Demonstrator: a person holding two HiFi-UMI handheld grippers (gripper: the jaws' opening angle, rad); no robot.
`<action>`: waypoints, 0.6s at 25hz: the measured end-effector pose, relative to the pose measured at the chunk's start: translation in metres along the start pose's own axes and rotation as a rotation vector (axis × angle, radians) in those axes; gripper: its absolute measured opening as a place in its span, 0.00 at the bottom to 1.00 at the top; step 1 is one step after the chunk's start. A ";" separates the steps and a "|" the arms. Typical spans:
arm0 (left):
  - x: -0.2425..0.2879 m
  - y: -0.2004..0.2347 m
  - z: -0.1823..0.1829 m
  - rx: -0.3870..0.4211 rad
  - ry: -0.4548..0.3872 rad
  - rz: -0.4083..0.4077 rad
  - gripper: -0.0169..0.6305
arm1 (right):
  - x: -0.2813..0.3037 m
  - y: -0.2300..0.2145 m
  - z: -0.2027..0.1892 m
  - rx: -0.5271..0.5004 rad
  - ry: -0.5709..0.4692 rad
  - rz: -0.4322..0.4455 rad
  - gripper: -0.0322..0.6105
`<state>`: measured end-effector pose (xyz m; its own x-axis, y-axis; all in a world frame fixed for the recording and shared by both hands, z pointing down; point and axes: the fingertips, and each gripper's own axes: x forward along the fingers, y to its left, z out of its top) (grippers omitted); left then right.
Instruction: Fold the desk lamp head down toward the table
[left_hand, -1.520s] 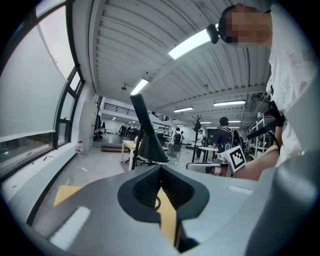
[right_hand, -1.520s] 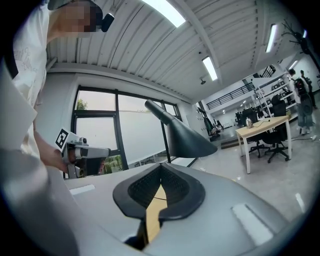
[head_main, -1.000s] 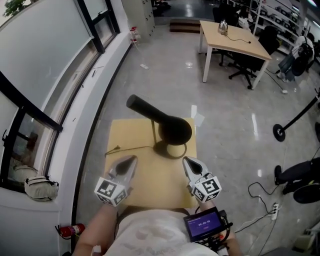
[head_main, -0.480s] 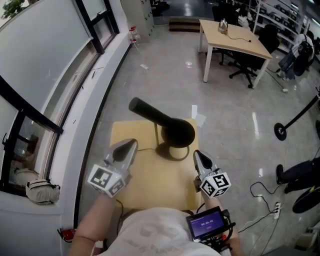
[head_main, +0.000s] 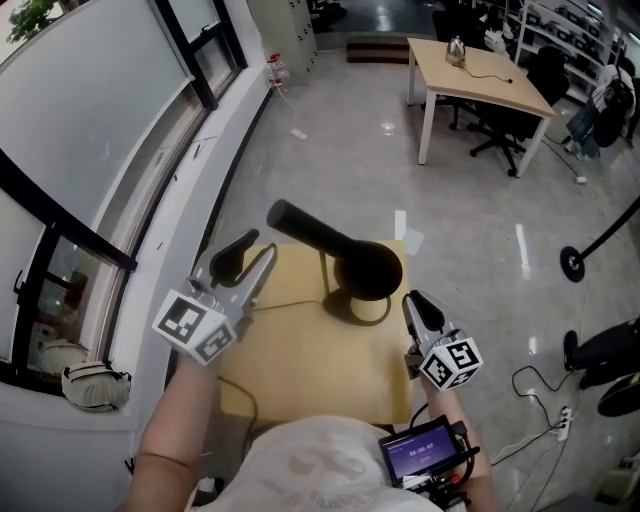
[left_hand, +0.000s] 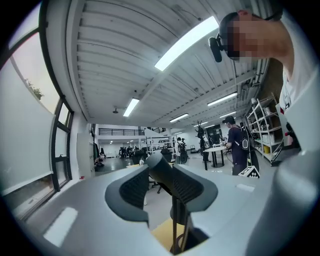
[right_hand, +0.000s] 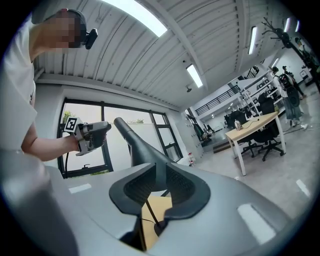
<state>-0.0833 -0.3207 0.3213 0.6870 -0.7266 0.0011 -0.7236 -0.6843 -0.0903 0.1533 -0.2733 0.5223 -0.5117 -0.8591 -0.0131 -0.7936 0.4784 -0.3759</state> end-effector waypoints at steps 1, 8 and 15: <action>0.004 0.002 0.004 0.014 0.000 -0.008 0.27 | 0.003 0.000 0.001 0.011 -0.002 0.004 0.19; 0.031 0.000 0.027 0.110 0.032 -0.104 0.42 | 0.019 -0.006 0.004 0.231 -0.058 0.062 0.50; 0.055 -0.003 0.023 0.118 0.106 -0.214 0.46 | 0.030 -0.008 0.002 0.346 -0.080 0.083 0.57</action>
<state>-0.0418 -0.3570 0.2985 0.8081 -0.5730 0.1366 -0.5457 -0.8156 -0.1926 0.1445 -0.3029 0.5231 -0.5315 -0.8378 -0.1245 -0.5849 0.4694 -0.6616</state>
